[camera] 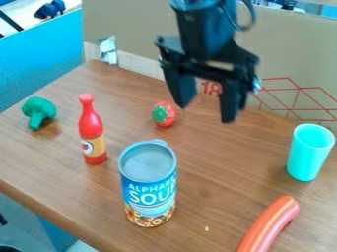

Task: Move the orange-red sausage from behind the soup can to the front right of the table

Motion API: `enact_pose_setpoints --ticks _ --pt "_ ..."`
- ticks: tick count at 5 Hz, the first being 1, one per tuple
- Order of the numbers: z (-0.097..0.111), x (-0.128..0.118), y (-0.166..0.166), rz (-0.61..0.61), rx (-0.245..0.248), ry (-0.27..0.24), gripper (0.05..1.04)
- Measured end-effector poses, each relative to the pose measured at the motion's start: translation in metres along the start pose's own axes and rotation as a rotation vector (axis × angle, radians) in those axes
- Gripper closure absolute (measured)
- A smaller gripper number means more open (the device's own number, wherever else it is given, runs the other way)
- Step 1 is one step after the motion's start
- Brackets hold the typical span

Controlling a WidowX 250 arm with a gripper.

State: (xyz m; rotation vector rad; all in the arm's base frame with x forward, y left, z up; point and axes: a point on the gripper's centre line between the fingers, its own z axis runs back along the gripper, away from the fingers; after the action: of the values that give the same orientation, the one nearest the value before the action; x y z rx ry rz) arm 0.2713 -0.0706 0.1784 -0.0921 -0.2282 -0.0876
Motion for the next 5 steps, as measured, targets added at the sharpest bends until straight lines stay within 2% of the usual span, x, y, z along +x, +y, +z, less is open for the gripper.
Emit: enact_pose_setpoints --ticks 1,2,3,4,5 --pt "0.003 0.031 0.046 -0.056 0.071 0.037 0.082" --pt "-0.004 0.053 0.094 -0.059 0.059 0.081 0.082" --pt "-0.024 0.052 0.130 -0.023 0.028 0.121 0.082" --pt "-0.027 0.048 0.134 -0.042 0.048 0.146 0.082" --pt "-0.035 0.039 0.126 -0.073 0.048 0.200 0.082"
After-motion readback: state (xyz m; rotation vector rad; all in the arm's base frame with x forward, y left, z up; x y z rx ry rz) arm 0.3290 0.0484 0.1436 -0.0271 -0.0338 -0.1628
